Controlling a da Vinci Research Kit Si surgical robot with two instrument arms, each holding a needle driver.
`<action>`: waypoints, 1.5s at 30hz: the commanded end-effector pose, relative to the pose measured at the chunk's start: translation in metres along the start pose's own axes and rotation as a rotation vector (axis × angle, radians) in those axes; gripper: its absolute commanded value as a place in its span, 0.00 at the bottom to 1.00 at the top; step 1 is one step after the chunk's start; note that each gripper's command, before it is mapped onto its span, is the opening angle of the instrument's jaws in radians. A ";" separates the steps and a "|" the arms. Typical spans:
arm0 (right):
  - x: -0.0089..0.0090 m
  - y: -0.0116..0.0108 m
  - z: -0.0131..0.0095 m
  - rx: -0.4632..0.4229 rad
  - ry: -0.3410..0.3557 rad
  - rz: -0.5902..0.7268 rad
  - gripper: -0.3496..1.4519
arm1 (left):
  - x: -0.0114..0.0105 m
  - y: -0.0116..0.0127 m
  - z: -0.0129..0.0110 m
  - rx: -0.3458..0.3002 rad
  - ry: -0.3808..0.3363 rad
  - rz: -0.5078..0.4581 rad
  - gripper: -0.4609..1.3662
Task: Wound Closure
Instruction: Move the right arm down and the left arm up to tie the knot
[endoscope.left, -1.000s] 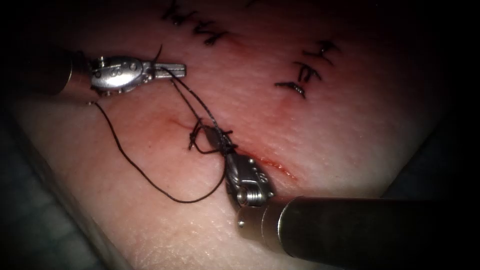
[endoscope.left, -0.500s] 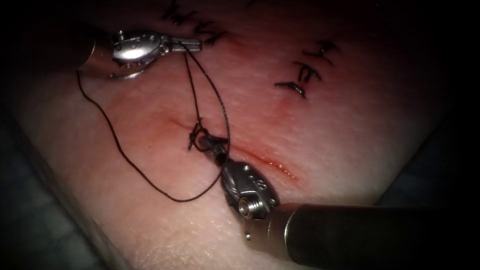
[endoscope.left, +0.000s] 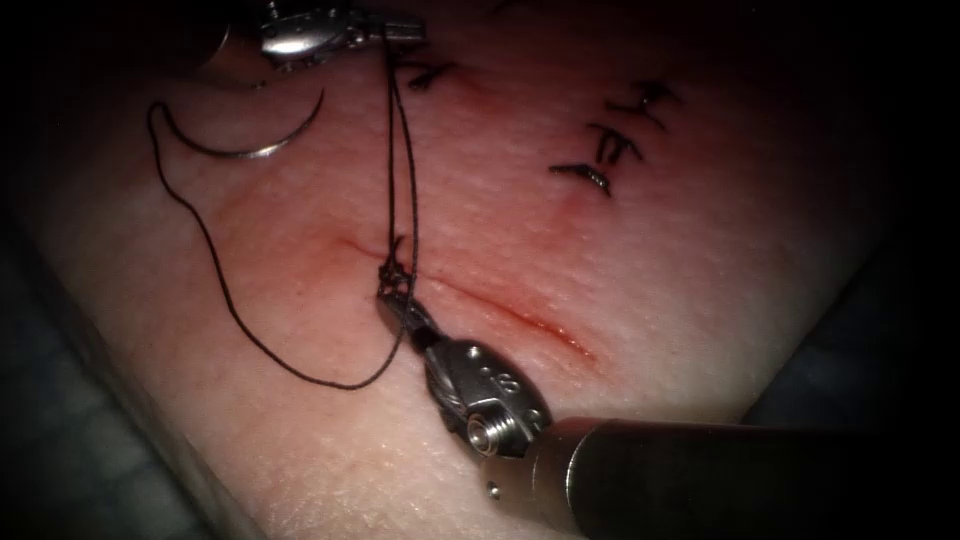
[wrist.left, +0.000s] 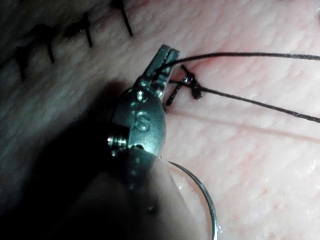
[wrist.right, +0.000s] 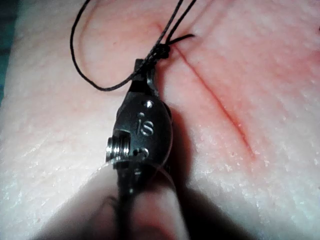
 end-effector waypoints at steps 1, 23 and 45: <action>0.0001 0.0000 0.0000 -0.003 -0.007 0.000 0.00 | 0.0000 -0.0001 0.0001 -0.008 0.000 -0.001 0.06; -0.0007 -0.0027 -0.0005 -0.001 -0.091 -0.006 0.00 | 0.0000 -0.0060 0.0053 0.012 0.001 -0.017 0.06; -0.0026 -0.0032 0.0002 -0.018 -0.141 -0.017 0.00 | -0.0017 -0.0065 0.0060 0.017 0.000 0.011 0.06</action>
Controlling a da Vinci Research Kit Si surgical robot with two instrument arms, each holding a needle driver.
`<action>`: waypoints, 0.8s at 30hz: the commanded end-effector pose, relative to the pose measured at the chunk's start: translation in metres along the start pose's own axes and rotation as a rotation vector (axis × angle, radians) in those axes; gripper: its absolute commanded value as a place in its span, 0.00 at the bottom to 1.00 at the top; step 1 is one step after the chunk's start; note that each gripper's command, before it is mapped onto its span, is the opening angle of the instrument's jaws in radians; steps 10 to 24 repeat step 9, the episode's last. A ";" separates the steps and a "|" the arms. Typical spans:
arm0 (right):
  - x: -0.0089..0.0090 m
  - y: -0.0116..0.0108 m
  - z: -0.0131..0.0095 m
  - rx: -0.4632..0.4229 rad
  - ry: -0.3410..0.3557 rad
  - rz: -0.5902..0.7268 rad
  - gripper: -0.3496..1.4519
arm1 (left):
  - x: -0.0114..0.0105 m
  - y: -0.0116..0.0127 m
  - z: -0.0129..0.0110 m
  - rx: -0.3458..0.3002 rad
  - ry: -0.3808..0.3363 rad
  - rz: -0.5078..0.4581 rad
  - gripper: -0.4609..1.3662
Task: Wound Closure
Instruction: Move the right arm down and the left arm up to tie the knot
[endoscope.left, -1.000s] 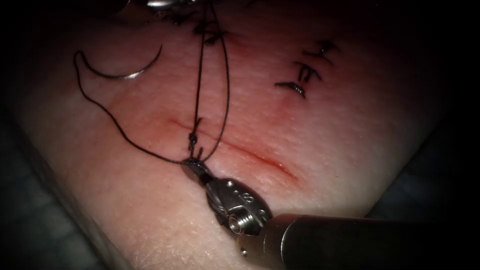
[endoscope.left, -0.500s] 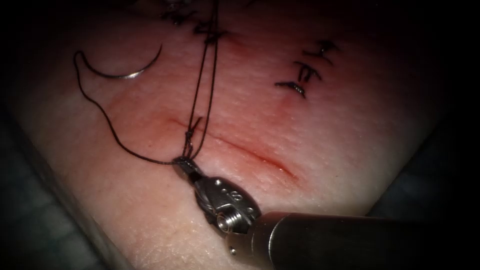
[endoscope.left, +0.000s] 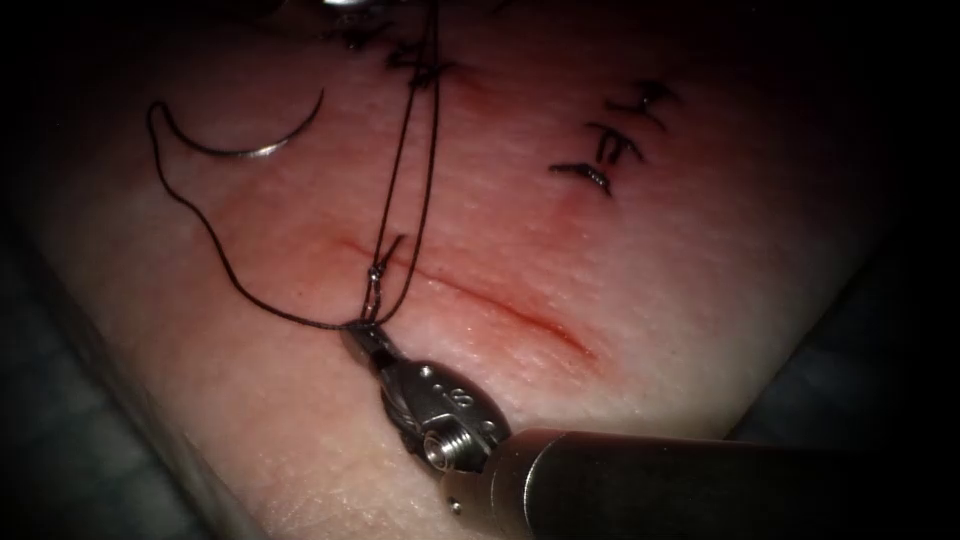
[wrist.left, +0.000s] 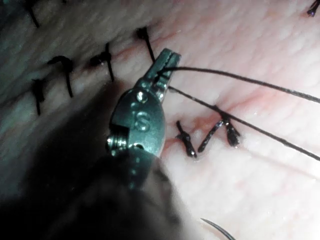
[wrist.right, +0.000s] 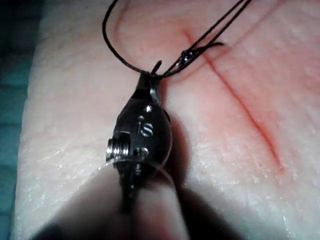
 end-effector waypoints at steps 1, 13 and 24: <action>0.0000 -0.0001 -0.0001 -0.004 0.000 0.000 0.00 | 0.0000 0.0001 0.0000 -0.003 0.000 0.000 0.06; 0.0001 0.0000 -0.0001 -0.004 -0.001 0.001 0.00 | 0.0002 0.0001 -0.0002 -0.005 0.000 -0.001 0.06; 0.0001 0.0000 -0.0001 -0.004 -0.001 0.001 0.00 | 0.0002 0.0001 -0.0002 -0.005 0.000 -0.001 0.06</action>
